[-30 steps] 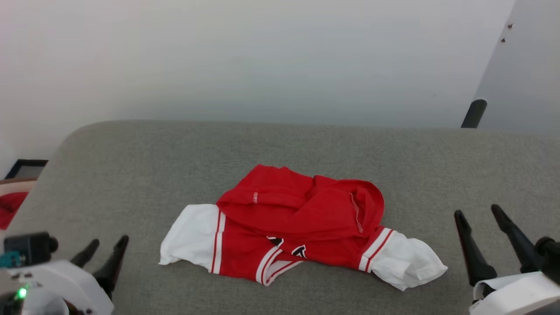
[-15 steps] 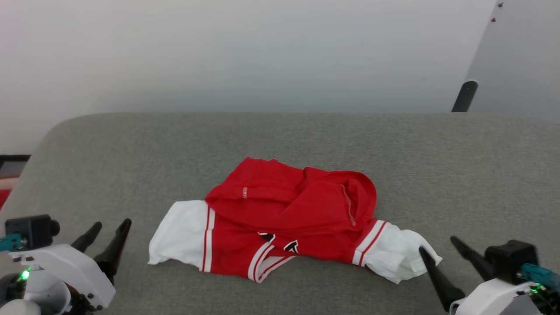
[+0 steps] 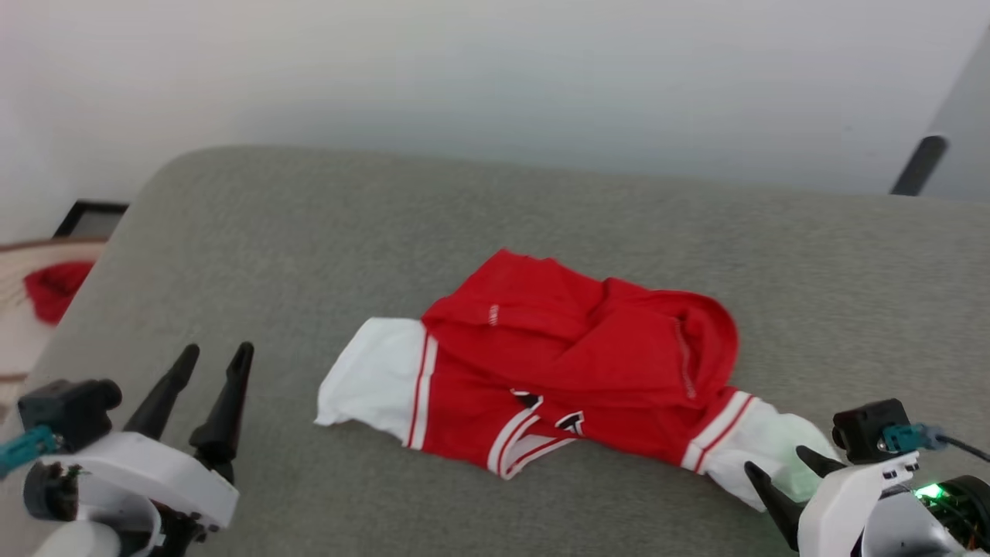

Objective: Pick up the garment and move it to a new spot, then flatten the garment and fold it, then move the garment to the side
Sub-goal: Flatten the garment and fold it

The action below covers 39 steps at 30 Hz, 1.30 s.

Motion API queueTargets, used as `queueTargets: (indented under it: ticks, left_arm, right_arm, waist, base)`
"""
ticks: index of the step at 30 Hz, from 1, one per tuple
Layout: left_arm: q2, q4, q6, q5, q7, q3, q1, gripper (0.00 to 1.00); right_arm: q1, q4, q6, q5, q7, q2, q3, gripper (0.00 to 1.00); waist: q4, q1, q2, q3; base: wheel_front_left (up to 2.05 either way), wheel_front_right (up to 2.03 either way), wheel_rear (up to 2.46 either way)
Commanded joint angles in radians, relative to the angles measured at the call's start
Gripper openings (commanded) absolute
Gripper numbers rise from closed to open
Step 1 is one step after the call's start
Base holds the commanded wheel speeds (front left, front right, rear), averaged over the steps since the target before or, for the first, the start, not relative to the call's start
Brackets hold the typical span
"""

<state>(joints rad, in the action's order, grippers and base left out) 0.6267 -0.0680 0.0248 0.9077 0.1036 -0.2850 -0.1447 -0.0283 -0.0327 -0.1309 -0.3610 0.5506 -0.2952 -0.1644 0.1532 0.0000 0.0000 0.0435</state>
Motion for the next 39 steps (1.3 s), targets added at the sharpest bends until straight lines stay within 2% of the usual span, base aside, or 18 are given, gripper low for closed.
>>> queueTargets:
  ticks: [1,8,9,10,11,17,27,32,37,38,39]
  left_arm:
    - [-0.006,-0.001,-0.007,-0.013,0.017,0.002,-0.007,1.0]
    - [-0.067,-0.017,-0.005,-0.012,0.1,0.006,0.012,1.0]
    - [-0.075,-0.018,-0.004,-0.011,0.107,0.006,0.017,1.0]
    - [-0.083,-0.019,-0.006,-0.009,0.113,0.007,0.021,1.0]
    - [-0.089,-0.019,-0.006,-0.007,0.12,0.012,0.026,1.0]
    - [-0.111,-0.01,-0.006,-0.015,0.143,0.027,0.055,1.0]
    - [-0.142,-0.002,-0.021,-0.028,0.152,0.029,0.061,1.0]
    - [-0.155,-0.006,-0.028,-0.033,0.154,0.023,0.054,1.0]
    - [-0.166,-0.016,-0.038,-0.04,0.156,0.011,0.039,1.0]
    - [-0.167,-0.019,-0.04,-0.041,0.156,0.01,0.038,1.0]
    - [-0.17,-0.021,-0.042,-0.043,0.156,0.008,0.036,1.0]
  right_arm:
    - [-0.015,0.007,0.0,-0.001,0.007,-0.003,0.001,1.0]
    - [-0.07,0.087,0.0,-0.009,0.067,-0.022,-0.024,1.0]
    - [-0.075,0.095,0.0,-0.012,0.069,-0.021,-0.027,0.49]
    - [-0.083,0.102,0.0,-0.014,0.07,-0.023,-0.031,0.02]
    - [-0.089,0.108,0.0,-0.014,0.071,-0.027,-0.032,0.0]
    - [-0.137,0.108,0.0,-0.036,0.076,-0.035,-0.004,0.0]
    - [-0.275,0.135,0.0,-0.044,0.056,-0.062,0.121,0.0]
    - [-0.352,0.211,0.0,-0.029,0.028,-0.062,0.176,0.0]
    - [-0.418,0.327,0.0,0.0,-0.013,-0.066,0.183,0.0]
    - [-0.429,0.352,0.0,0.006,-0.024,-0.064,0.179,0.46]
    - [-0.436,0.375,0.0,0.015,-0.029,-0.07,0.166,1.0]
  waist:
    - [0.048,0.0,0.0,0.043]
    - [0.102,0.0,0.0,0.081]
    - [0.106,0.0,0.0,0.084]
    - [0.11,0.0,0.0,0.086]
    - [0.113,0.0,0.0,0.087]
    - [0.117,0.0,0.0,0.093]
    - [0.125,0.0,0.0,0.1]
    - [0.134,0.0,0.0,0.106]
    - [0.147,0.0,0.0,0.116]
    - [0.148,0.0,0.0,0.117]
    - [0.15,0.0,0.0,0.118]
  base:
    - [0.0,0.0,0.0]
    - [0.0,0.0,0.0]
    - [0.0,0.0,0.0]
    - [0.0,0.0,0.0]
    - [0.0,0.0,0.0]
    - [0.0,0.0,0.0]
    - [0.0,0.0,0.0]
    - [0.0,0.0,0.0]
    - [0.0,0.0,0.0]
    - [0.0,0.0,0.0]
    - [0.0,0.0,0.0]
